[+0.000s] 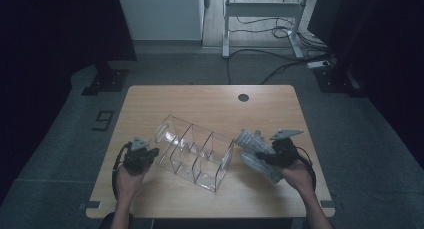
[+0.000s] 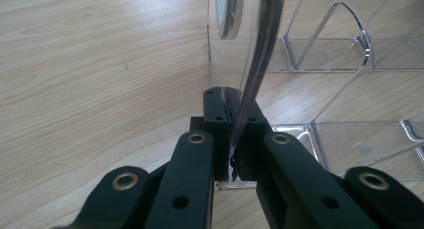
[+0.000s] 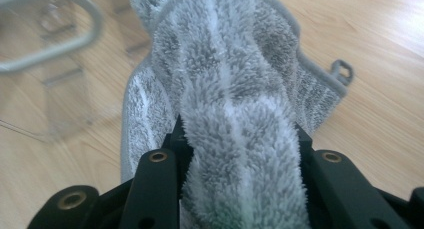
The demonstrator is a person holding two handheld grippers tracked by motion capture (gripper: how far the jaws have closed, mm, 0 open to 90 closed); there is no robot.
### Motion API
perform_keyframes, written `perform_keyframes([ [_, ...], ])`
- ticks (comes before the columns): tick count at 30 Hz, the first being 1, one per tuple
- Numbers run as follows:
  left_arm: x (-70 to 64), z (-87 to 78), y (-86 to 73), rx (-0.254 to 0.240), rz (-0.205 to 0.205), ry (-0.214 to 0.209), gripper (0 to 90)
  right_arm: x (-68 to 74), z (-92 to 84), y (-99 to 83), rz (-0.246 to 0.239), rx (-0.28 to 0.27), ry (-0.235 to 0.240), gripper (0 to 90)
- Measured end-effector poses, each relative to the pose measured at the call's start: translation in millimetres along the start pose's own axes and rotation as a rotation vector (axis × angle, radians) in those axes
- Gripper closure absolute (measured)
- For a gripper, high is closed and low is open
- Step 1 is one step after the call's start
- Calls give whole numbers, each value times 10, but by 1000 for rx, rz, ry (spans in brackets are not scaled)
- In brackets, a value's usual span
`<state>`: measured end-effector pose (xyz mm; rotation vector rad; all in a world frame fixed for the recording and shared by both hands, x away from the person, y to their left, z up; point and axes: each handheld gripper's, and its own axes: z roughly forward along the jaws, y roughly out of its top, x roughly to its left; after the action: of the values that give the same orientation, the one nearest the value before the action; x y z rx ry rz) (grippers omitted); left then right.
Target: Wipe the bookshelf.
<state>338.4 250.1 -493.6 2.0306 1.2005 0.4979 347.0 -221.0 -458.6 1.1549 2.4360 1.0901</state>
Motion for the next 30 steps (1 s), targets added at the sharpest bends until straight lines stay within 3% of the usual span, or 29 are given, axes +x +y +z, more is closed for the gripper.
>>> perform_keyframes([
  [13,12,19,30,10,26,-3,869,300,187,285,-83,-62,124,615],
  [20,18,28,40,11,14,2,868,352,288,300,-90,-56,141,618],
  [24,-9,33,50,17,16,27,870,377,305,287,-99,-56,148,620],
  [30,-29,40,57,20,12,49,871,490,251,273,-149,-50,153,620],
])
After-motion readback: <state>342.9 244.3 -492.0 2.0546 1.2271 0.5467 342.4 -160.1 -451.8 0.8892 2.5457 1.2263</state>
